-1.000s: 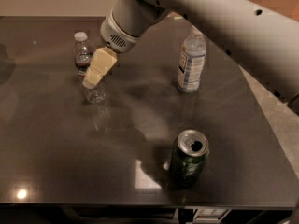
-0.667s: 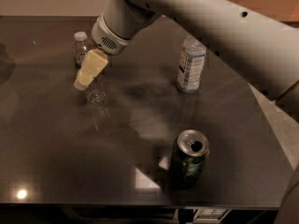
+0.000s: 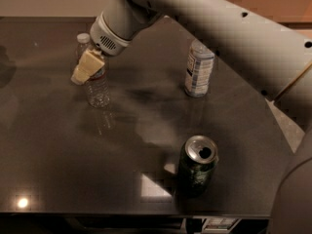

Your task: Knock water bottle over

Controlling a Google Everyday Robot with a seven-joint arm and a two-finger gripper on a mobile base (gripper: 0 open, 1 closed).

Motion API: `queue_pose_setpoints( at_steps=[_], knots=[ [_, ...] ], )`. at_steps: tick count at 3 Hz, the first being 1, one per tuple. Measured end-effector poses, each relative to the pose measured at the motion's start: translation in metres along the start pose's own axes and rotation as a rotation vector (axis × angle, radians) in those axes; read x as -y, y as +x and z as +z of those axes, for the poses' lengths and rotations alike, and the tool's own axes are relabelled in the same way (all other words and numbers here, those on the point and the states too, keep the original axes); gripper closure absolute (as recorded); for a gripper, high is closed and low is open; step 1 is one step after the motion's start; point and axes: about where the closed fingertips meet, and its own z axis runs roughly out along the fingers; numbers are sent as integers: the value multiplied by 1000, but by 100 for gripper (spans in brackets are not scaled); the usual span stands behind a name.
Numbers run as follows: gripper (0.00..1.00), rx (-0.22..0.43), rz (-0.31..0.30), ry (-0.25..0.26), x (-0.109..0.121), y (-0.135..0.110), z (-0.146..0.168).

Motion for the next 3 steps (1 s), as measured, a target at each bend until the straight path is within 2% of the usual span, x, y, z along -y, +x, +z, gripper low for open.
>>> queue_pose_setpoints(
  at_steps=[1,2,3],
  knots=[
    [54,1,23,-14,2,2,-4],
    [77,-29,41,-11,5,9,-19],
    [99,-130,16,9,4,24,-40]
  ],
)
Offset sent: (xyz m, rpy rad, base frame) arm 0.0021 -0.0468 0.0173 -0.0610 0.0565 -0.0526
